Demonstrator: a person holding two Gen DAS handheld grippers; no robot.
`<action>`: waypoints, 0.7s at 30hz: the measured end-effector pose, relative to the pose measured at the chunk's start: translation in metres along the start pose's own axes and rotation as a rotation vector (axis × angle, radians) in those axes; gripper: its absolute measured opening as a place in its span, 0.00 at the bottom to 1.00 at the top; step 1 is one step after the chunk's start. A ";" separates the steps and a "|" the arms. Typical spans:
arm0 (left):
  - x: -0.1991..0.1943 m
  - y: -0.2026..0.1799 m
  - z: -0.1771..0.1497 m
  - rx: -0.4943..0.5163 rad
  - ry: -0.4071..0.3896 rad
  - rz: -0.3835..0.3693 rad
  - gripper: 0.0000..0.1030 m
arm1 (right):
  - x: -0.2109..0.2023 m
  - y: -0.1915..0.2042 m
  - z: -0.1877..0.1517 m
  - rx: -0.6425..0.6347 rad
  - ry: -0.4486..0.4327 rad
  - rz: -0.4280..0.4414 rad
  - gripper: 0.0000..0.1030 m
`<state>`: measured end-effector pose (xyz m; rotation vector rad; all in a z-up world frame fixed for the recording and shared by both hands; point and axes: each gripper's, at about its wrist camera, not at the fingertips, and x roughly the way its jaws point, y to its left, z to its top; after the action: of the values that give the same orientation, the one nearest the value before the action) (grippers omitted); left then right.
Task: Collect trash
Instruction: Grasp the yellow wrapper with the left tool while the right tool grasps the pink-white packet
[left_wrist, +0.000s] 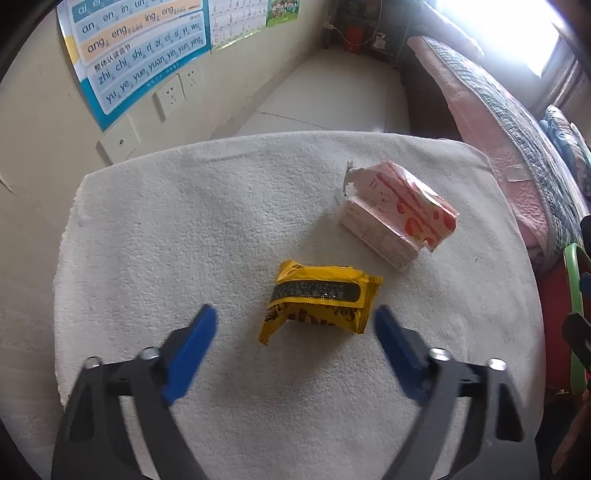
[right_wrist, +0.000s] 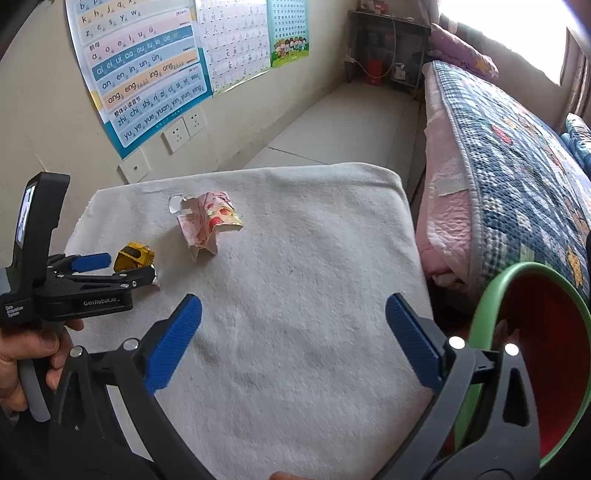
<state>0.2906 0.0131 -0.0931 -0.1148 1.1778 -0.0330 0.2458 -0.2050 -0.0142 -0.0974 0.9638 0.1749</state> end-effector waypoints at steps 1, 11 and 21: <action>0.000 0.001 0.000 -0.002 0.000 -0.010 0.68 | 0.003 0.003 0.001 -0.003 0.002 0.004 0.95; -0.011 0.015 0.001 -0.010 -0.029 -0.060 0.42 | 0.027 0.036 0.018 -0.045 0.010 0.034 0.95; -0.033 0.039 0.001 -0.047 -0.075 -0.076 0.40 | 0.060 0.066 0.043 -0.085 0.014 0.049 0.95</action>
<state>0.2774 0.0542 -0.0669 -0.2004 1.0997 -0.0673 0.3012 -0.1269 -0.0396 -0.1530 0.9732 0.2611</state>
